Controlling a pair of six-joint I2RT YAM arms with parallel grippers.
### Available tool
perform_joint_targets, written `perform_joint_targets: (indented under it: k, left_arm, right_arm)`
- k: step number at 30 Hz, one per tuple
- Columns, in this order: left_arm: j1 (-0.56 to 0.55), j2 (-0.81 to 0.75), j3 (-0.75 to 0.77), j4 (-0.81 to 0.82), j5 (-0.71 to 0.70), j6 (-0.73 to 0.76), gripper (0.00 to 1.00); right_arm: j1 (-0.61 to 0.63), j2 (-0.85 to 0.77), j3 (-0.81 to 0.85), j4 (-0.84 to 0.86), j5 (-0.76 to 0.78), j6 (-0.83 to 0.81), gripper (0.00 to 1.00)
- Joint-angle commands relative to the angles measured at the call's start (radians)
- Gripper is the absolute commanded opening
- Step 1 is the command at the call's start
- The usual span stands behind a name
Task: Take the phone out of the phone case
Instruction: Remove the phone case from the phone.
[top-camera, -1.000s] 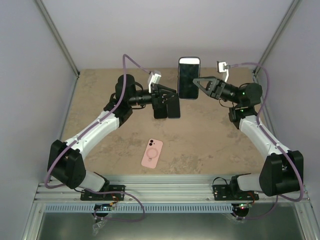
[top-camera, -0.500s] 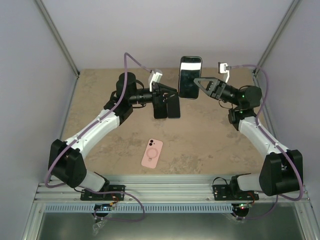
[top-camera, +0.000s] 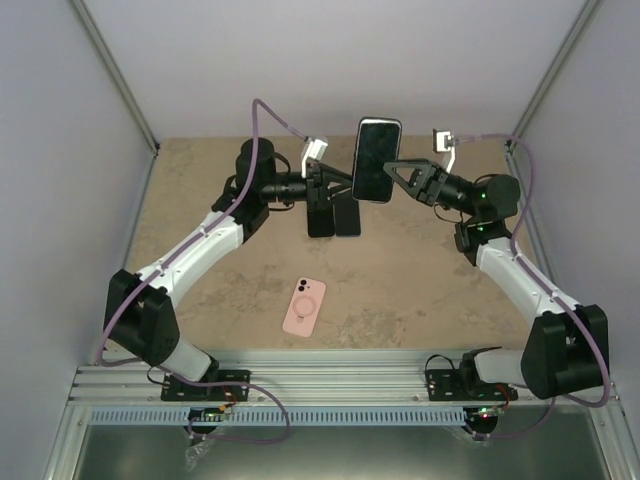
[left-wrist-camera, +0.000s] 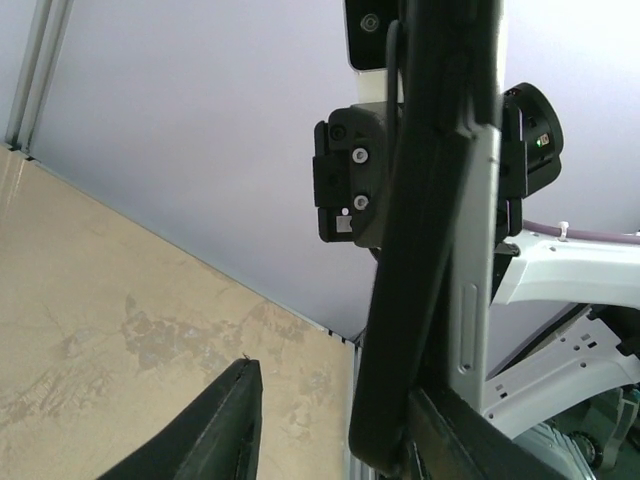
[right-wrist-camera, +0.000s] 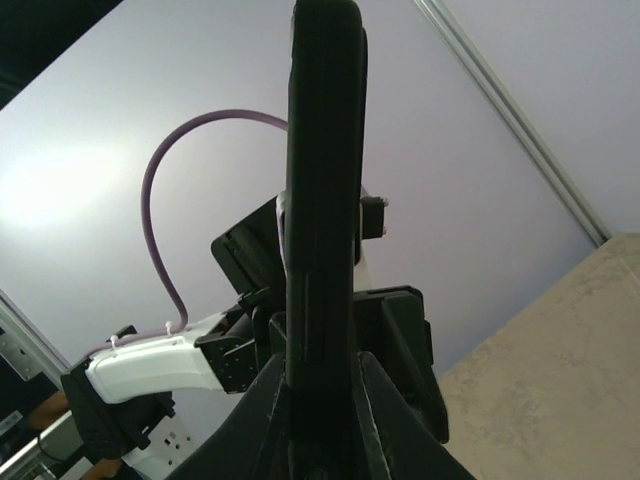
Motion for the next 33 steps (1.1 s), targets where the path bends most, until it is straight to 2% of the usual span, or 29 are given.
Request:
perform_joint_targets:
  k: [1,9,17,23,26,33]
  left_arm:
    - [0.005,0.016,0.089,0.027,-0.023,0.019,0.4]
    - [0.006,0.017,0.144,-0.009,0.052,0.074,0.45]
    - [-0.001,0.01,0.097,0.124,0.129,-0.034,0.44]
    - [-0.013,-0.001,0.065,0.142,0.123,-0.06,0.35]
    - [-0.014,-0.011,0.026,0.181,0.125,-0.124,0.31]
    - [-0.013,-0.041,-0.084,0.295,0.15,-0.268,0.14]
  right_arm:
    - [0.057,-0.052,-0.023,-0.084,-0.144,-0.115,0.01]
    - [0.079,-0.066,-0.03,-0.304,-0.189,-0.287,0.01]
    - [0.12,-0.041,-0.034,-0.397,-0.184,-0.345,0.01]
    - [0.131,-0.01,-0.047,-0.412,-0.167,-0.344,0.0]
    - [0.129,0.002,-0.028,-0.441,-0.159,-0.364,0.01]
    - [0.102,0.018,0.003,-0.485,-0.144,-0.374,0.01]
